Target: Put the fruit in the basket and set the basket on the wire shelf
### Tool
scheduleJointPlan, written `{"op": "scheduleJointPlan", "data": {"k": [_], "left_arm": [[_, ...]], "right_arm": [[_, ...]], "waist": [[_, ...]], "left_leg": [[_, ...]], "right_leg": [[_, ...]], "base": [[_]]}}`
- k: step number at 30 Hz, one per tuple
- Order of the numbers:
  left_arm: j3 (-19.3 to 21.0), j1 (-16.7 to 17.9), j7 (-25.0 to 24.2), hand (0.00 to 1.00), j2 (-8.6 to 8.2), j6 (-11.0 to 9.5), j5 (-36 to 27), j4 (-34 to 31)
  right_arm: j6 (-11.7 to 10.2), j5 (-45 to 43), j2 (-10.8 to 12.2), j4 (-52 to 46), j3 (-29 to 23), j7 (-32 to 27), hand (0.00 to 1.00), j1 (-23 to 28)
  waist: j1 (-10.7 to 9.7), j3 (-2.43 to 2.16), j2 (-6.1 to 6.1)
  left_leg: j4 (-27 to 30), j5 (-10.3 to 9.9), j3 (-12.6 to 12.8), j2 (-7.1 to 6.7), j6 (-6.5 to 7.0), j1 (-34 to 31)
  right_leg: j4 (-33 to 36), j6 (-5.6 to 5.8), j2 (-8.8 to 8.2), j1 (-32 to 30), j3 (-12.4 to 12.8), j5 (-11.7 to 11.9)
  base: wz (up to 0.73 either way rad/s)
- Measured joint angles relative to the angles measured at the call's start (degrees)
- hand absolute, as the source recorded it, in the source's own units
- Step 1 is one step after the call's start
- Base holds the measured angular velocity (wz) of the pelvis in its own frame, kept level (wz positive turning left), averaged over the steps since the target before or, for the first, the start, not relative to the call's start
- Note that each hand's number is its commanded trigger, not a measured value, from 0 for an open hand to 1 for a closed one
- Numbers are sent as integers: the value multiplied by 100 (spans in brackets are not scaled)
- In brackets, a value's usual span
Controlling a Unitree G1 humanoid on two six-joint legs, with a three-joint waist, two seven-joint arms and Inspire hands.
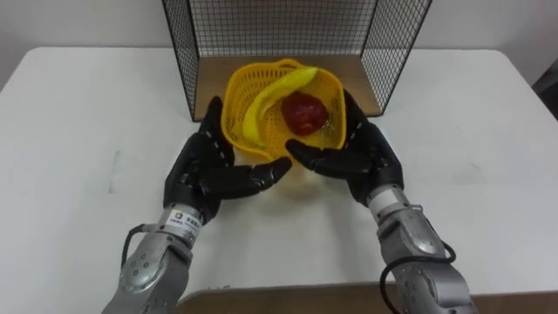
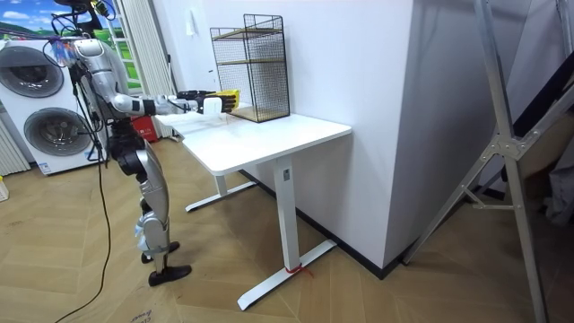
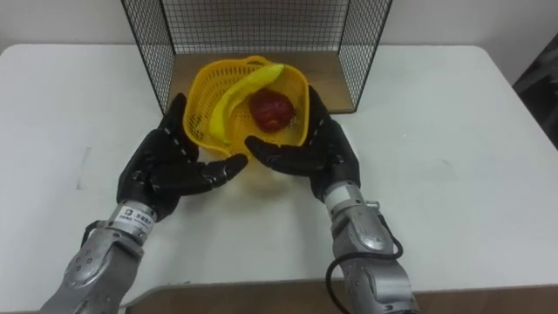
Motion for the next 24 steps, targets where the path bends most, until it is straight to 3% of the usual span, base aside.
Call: {"op": "scheduleJointPlan", "data": {"k": [4,15,21,23,24], "left_arm": [[0,0,21,0,-85,-5,1,0],[0,-2,102,0,-107,-74,6,1],[11,-7,113,0,-115,-208,-127,2],[9,-7,112,0,-116,-252,-127,2],[9,-7,112,0,-117,-265,-157,4]], "right_arm": [[-1,1,10,-1,13,-52,0,0],[-1,-22,49,-47,32,-55,0,0],[-56,-13,81,-72,34,-44,0,2],[-110,-22,108,-72,34,-36,0,16],[-121,-19,107,-72,33,-34,0,19]], "waist": [[0,0,0],[-8,-6,-15],[-8,16,-77],[-13,45,-126],[-3,49,-115]], "left_leg": [[1,0,0,-2,0,1],[53,0,32,2,0,-33],[288,-6,40,28,-6,9],[551,-127,48,47,-58,-79],[836,-320,43,126,-65,-178]], "right_leg": [[2,0,-3,1,1,0],[17,0,-4,-16,-2,0],[295,4,-18,-6,-7,-55],[447,-40,-33,-32,-69,-199],[628,-77,10,-85,-84,-339]], "base": [[0],[0],[0],[0],[0]]}}
